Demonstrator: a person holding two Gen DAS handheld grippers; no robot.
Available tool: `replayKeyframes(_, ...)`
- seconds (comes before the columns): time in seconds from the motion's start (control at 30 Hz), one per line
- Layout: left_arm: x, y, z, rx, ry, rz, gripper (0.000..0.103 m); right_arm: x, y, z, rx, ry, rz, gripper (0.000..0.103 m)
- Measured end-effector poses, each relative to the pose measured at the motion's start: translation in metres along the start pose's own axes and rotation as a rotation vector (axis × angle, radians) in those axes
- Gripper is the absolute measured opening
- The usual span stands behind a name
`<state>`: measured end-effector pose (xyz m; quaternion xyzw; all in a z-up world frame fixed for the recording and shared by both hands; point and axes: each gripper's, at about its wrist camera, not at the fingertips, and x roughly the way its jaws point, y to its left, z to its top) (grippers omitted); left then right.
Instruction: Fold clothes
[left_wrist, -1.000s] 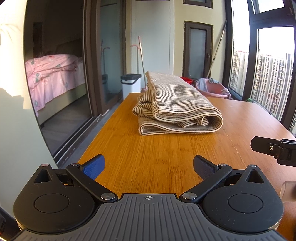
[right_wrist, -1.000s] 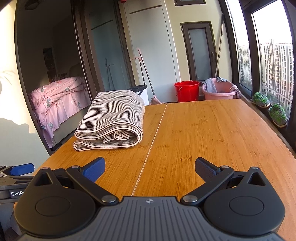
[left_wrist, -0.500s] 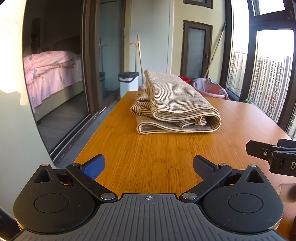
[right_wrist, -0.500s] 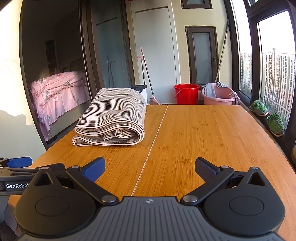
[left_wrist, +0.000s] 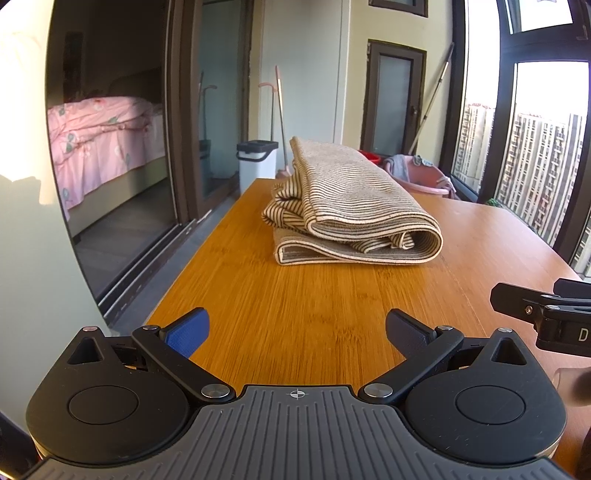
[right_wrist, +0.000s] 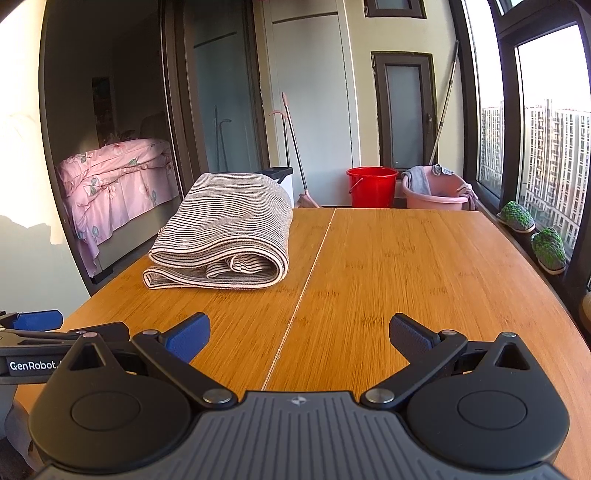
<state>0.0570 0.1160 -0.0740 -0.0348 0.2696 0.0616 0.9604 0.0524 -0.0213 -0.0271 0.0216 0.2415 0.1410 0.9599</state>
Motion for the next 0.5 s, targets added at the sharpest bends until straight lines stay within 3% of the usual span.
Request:
replayKeyframes(0.33,-0.005,0.007,0.003,-0.017,-0.029,0.014,0.103,0.003,0.000,0.000,-0.004,0.024,0.012,0.103)
replayKeyframes(0.5,-0.012,0.022,0.007,-0.056,-0.060,0.025,0.103,0.007,0.028,0.000,-0.097,0.055,0.067,0.103)
